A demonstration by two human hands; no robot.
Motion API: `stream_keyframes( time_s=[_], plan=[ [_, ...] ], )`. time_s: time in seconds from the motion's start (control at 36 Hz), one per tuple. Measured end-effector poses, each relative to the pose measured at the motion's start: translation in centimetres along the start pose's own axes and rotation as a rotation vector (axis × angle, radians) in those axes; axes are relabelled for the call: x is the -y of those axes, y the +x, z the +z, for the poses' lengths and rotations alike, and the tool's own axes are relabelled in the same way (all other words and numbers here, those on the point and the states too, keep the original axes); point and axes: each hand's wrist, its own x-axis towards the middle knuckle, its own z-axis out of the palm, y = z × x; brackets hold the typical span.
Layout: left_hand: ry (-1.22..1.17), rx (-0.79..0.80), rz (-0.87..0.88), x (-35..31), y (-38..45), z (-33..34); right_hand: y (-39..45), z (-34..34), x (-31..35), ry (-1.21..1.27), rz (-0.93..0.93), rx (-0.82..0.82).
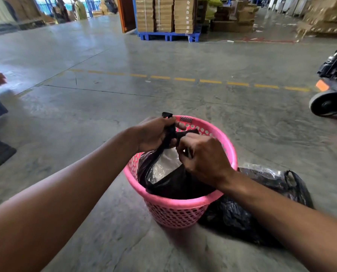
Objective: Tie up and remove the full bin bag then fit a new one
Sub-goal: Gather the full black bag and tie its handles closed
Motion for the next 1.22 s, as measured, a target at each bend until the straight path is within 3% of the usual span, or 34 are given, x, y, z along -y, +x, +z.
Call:
stream_keyframes(
  time_s=[0.14,0.22,0.28,0.36,0.47,0.58,0.78,0.94,1.06,1.17,1.22],
  plan=[
    [0.498,-0.165,0.319,0.8,-0.2,0.7,-0.2,0.0,-0.4,0.012,-0.066,-0.008],
    [1.126,-0.211,0.647,1.7,-0.6,-0.6,0.5,-1.1,-0.9,0.167,0.089,-0.127],
    [1.381,-0.2,0.86,2.7,-1.1,-1.5,1.5,-1.9,-1.9,0.196,0.192,-0.178],
    [1.513,-0.214,1.065,3.9,-1.7,-2.2,3.7,-3.0,-2.6,0.281,0.225,-0.053],
    [1.557,-0.216,1.151,5.0,-1.9,-2.2,6.1,-3.0,-2.4,0.36,0.147,0.227],
    [1.541,-0.169,1.113,5.1,-2.2,-2.0,6.5,-2.5,-3.0,0.362,0.112,0.328],
    [1.428,-0.117,0.98,4.9,-2.3,-1.9,5.4,-2.5,-5.2,0.564,0.261,0.151],
    [1.151,-0.152,0.941,5.3,-2.5,-1.4,3.9,-1.4,-5.9,0.836,0.503,0.074],
    [1.017,-0.243,0.693,4.9,-2.2,-2.1,3.2,-0.6,-5.2,1.383,0.842,0.018],
    [0.536,-0.023,0.474,4.4,-2.2,-1.7,3.5,0.1,-4.5,1.499,0.933,-0.03],
    [0.457,-0.004,0.396,4.1,-2.0,-1.8,3.8,0.1,-4.5,1.533,0.95,-0.04]
  ],
)
